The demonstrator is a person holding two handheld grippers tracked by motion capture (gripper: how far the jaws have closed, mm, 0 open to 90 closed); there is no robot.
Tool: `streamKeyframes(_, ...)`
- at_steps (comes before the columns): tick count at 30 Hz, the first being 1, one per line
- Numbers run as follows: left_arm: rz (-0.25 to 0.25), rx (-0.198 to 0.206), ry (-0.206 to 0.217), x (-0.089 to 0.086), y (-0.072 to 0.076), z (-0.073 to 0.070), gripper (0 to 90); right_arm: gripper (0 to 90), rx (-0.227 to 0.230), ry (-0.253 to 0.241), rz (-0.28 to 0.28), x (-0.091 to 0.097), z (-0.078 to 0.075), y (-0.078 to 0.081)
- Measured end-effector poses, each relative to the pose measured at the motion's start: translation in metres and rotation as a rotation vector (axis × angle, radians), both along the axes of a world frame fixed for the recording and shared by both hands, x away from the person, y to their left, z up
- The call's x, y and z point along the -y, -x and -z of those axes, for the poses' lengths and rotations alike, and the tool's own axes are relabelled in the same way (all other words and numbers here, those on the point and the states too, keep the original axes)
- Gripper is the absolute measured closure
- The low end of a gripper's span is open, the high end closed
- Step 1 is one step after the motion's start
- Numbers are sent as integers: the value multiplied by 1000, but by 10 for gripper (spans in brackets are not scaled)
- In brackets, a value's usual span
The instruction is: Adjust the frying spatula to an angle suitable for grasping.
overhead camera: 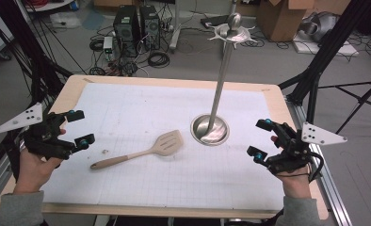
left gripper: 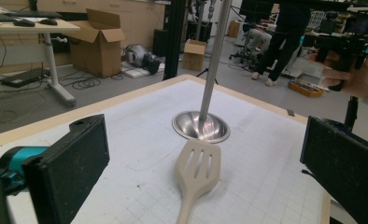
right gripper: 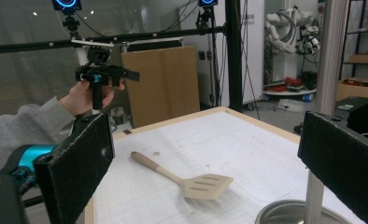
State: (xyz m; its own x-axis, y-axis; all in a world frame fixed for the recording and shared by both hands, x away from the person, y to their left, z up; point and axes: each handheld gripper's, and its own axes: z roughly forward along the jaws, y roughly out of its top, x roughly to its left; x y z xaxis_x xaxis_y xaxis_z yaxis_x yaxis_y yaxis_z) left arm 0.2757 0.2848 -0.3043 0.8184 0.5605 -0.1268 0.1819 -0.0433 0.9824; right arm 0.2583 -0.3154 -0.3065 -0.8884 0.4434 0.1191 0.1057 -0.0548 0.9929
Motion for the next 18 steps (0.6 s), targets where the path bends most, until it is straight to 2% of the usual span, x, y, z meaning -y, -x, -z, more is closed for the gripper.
streamKeyframes(3,5,3,-23,4,0,1,17,25,-8,-4,5,1,2,0)
streamKeyframes(10,3,-15,-43,4,-2,8,40,25,-15,-14,6,3,4,-2)
streamKeyframes(14,2,-12,-71,3,-2,12,132,25,-26,-2,2,0,5,-4)
streamKeyframes(18,-3,-28,-128,4,-2,16,299,25,-37,17,-2,-2,7,-5)
